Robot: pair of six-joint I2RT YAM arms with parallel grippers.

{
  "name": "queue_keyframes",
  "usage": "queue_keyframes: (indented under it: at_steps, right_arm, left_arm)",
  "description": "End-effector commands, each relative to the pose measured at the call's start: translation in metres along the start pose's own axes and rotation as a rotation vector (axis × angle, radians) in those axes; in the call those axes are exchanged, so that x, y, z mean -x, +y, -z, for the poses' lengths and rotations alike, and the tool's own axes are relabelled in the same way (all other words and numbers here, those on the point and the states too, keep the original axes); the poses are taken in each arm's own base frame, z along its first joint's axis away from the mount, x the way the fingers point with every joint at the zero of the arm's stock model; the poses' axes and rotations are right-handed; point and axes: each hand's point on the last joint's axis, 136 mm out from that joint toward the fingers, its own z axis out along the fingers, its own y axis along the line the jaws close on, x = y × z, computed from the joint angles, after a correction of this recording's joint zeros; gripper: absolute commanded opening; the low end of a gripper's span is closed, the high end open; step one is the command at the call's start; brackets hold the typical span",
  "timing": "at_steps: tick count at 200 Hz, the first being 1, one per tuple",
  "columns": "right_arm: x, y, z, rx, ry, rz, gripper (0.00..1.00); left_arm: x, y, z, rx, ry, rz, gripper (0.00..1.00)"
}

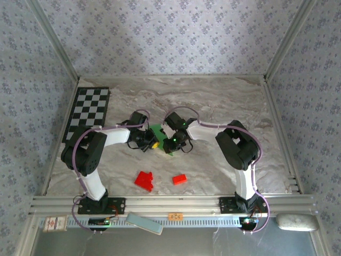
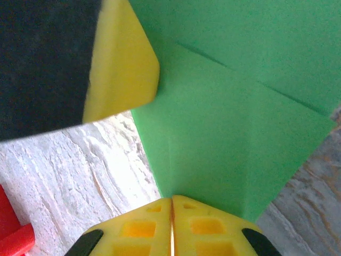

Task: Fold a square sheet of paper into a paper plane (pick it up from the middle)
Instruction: Third fold the triangle at the center of the table.

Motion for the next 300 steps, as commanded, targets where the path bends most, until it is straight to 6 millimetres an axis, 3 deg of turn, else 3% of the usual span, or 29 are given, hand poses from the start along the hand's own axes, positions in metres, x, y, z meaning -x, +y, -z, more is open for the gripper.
queue_keyframes:
  at_steps: [1,14,21,129,189,226,229,237,277,300]
  right_arm:
    - [-0.040,-0.011,0.005,-0.036,0.131,-0.043,0.11]
    - [-0.039,-0.011,0.007,-0.035,0.126,-0.043,0.11]
    - [-0.052,-0.017,0.004,-0.044,0.155,-0.059,0.11]
    - [-0.072,-0.021,0.013,-0.062,0.177,-0.076,0.11]
    - [-0.005,0.011,0.050,0.013,-0.092,-0.015,0.11]
    - [-0.003,0.007,0.031,0.000,-0.052,-0.028,0.11]
    - [0.007,0.011,0.034,0.006,-0.072,-0.018,0.11]
    - [0.009,0.011,0.031,0.001,-0.065,-0.018,0.10]
    - [0.002,0.000,0.012,-0.035,-0.014,-0.037,0.08]
    - [-0.008,-0.009,0.001,-0.057,0.028,-0.056,0.07]
  left_arm:
    - [0.003,0.087,-0.014,0.297,-0.037,0.099,0.00]
    - [0.004,0.087,-0.015,0.297,-0.037,0.100,0.00]
    - [0.004,0.087,-0.015,0.297,-0.037,0.097,0.00]
    - [0.004,0.083,-0.014,0.285,-0.034,0.092,0.00]
    - [0.006,0.067,-0.013,0.242,-0.039,0.068,0.00]
    - [0.004,0.060,-0.015,0.221,-0.029,0.058,0.00]
    - [0.004,0.059,-0.015,0.220,-0.027,0.057,0.00]
    - [0.004,0.058,-0.015,0.215,-0.029,0.055,0.00]
    - [0.005,0.047,-0.011,0.184,-0.036,0.040,0.00]
    - [0.007,0.028,-0.006,0.116,-0.045,0.007,0.01]
